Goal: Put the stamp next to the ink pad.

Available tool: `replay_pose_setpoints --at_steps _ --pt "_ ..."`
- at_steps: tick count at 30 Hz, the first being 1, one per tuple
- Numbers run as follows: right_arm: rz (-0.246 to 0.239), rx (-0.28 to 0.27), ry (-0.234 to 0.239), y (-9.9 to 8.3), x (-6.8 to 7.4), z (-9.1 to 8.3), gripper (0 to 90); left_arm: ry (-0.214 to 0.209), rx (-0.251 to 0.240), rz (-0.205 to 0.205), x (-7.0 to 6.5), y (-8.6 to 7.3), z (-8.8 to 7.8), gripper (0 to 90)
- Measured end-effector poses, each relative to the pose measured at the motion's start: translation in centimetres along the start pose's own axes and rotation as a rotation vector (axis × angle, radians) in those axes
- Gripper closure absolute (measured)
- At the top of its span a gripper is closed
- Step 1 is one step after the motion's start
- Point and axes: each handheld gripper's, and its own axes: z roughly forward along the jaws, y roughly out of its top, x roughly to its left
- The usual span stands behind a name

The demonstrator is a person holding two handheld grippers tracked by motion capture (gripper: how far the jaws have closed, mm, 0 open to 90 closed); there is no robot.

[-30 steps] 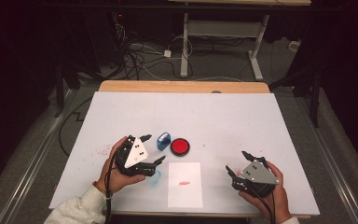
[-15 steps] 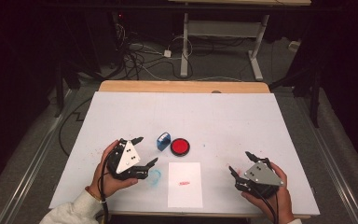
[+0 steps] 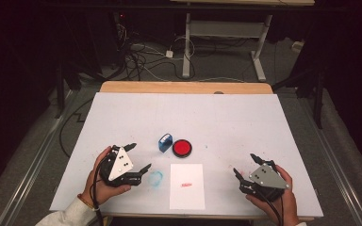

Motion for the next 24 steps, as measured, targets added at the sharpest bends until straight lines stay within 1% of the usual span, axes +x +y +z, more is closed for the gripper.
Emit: replay_pose_setpoints --at_steps 4,7,9,12,14,18,22,23,24 --pt "-0.001 0.002 -0.002 -0.1 0.0 -0.1 29.8 0.008 0.015 -0.008 0.0 -0.7 -0.2 18.9" --pt "0.000 0.000 -0.002 -0.2 -0.1 -0.2 29.7 0.015 0.023 0.000 -0.2 -1.1 -0.4 18.9" --pt "0.003 0.002 -0.006 -0.3 -0.1 -0.2 29.6 0.018 0.023 -0.009 -0.2 -1.4 -0.5 18.8" --pt "0.005 0.005 -0.010 -0.5 -0.3 -0.2 29.4 0.016 0.034 -0.013 -0.1 -1.8 -0.7 18.7" --pt "0.012 0.008 -0.012 -0.6 -0.4 -0.3 29.4 0.017 0.038 -0.023 -0.1 -2.1 -0.8 18.7" --pt "0.021 0.014 -0.014 -0.9 -0.8 -0.3 29.4 0.020 0.057 -0.014 0.0 -2.8 -1.0 18.6" --pt "0.030 0.020 -0.017 -1.3 -1.2 -0.3 29.1 0.013 0.069 -0.033 0.0 -3.5 -1.1 18.6" --pt "0.030 0.020 -0.017 -1.4 -1.2 -0.3 29.0 0.014 0.080 -0.026 0.0 -3.6 -1.0 18.6" --pt "0.029 0.021 -0.020 -1.5 -1.3 -0.3 29.0 0.014 0.084 -0.030 0.0 -3.8 -1.0 18.6"
